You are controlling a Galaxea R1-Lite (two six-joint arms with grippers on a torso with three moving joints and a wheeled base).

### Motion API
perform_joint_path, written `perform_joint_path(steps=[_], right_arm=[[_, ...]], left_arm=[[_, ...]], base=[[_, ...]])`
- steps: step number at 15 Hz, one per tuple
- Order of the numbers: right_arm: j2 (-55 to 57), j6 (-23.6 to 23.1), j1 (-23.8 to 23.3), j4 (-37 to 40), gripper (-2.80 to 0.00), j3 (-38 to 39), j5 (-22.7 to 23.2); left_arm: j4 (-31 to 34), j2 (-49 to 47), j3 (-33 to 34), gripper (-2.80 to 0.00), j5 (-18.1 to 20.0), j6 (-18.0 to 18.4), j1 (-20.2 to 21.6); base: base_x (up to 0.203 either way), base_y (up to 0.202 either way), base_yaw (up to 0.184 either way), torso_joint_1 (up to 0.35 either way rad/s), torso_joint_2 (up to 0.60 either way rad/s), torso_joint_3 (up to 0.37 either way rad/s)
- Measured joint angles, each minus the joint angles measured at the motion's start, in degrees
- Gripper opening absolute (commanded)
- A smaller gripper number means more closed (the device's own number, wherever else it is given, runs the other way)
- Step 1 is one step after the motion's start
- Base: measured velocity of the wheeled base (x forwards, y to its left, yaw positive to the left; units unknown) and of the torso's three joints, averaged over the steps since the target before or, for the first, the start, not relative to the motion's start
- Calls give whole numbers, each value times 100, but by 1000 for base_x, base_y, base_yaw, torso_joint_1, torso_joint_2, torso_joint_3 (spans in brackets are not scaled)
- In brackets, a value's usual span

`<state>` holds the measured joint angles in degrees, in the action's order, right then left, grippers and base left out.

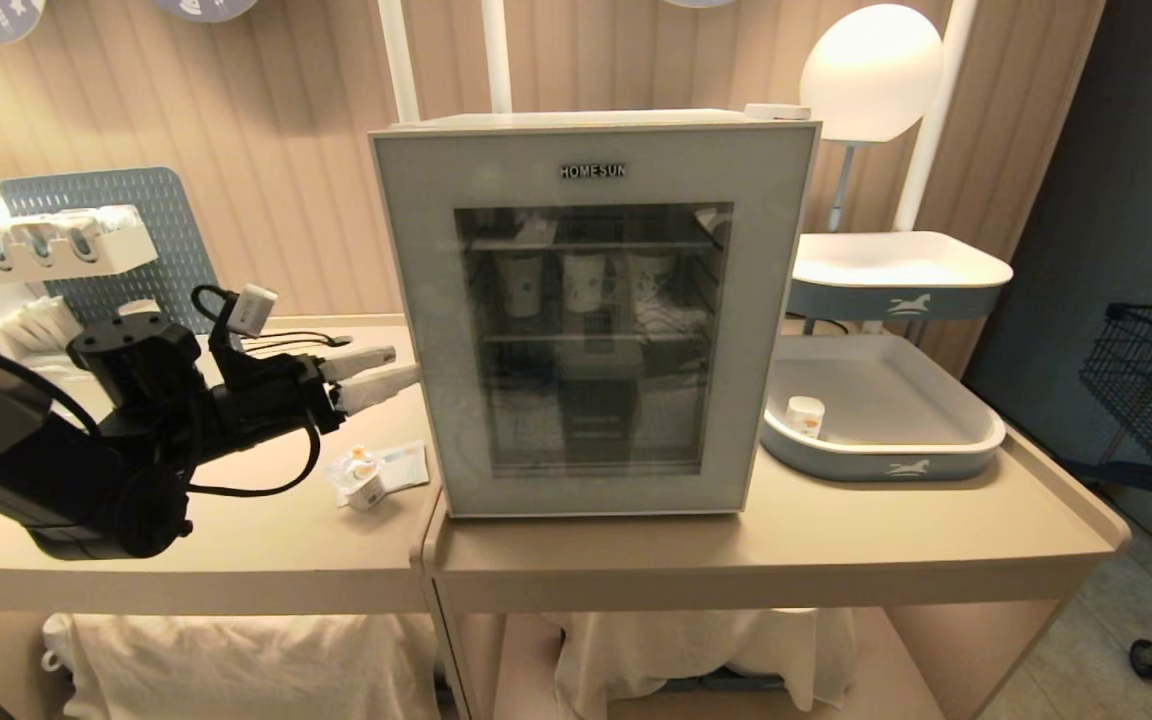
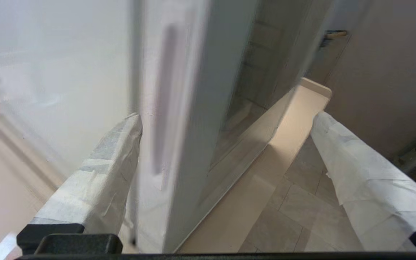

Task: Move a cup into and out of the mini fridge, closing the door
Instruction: Open the freezer door

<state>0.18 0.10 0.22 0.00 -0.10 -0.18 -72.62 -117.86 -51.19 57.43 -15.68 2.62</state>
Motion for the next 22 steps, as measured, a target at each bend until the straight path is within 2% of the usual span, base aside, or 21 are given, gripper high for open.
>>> perform_joint_path(steps=[6,12,18,22], right_arm=[[0,-2,2,0,-280,0,2],[0,-2,2,0,-280,0,1],[0,-10,2,11,-280,-11,-3],[0,-10,2,18,-280,-11,-7]], left_arm=[[-22,-371,-112,0,-338,30,-438],[-56,-529,-80,0,-390,41,-619],[-113,245,686,0,-295,-542,-636],[-354,984,1617,0,-155,-603,-643]], base=[[0,0,0,0,0,0],[0,0,0,0,0,0],[0,0,0,0,0,0],[0,0,0,0,0,0]])
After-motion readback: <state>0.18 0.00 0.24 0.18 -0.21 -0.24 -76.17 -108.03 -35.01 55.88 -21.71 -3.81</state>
